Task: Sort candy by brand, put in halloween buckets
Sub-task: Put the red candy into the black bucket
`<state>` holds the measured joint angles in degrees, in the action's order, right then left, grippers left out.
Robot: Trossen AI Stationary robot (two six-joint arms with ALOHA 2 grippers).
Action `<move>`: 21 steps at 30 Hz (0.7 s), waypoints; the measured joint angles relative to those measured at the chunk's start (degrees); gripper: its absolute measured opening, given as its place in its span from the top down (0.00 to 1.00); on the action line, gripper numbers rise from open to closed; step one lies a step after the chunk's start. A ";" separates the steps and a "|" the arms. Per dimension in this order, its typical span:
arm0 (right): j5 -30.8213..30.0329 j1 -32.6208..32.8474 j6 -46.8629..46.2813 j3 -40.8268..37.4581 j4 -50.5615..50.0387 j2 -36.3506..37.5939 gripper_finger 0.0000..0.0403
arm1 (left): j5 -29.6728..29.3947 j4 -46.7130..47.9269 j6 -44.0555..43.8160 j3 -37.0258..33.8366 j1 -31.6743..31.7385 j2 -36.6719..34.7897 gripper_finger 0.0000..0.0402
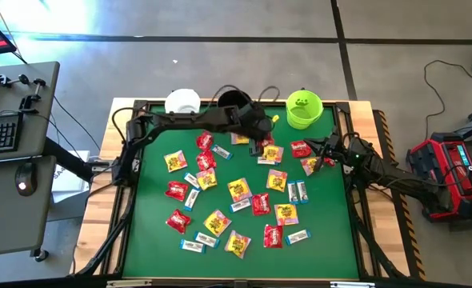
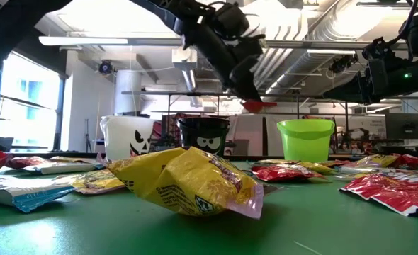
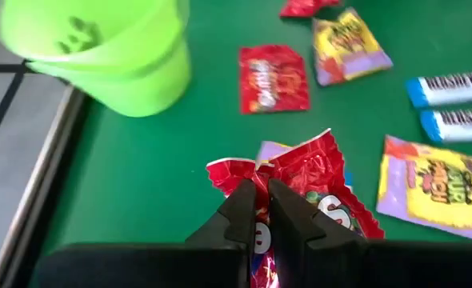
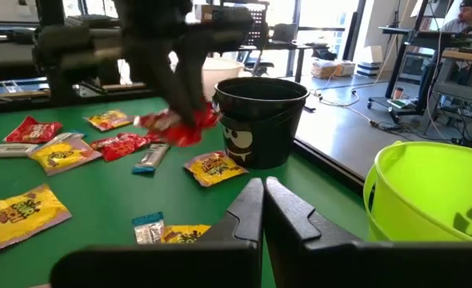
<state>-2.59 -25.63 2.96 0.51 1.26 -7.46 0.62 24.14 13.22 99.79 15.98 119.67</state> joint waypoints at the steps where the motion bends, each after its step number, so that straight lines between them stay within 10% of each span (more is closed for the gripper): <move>1: -0.02 0.02 0.00 0.02 -0.02 0.00 1.00 | -0.01 0.10 -0.60 0.00 0.56 -0.29 0.96; 21: -0.02 0.02 0.02 0.00 -0.02 0.00 1.00 | -4.91 4.01 -2.10 0.00 12.27 -3.47 0.96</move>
<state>-2.61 -25.61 2.98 0.52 1.24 -7.46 -4.29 28.15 11.11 99.79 28.25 116.20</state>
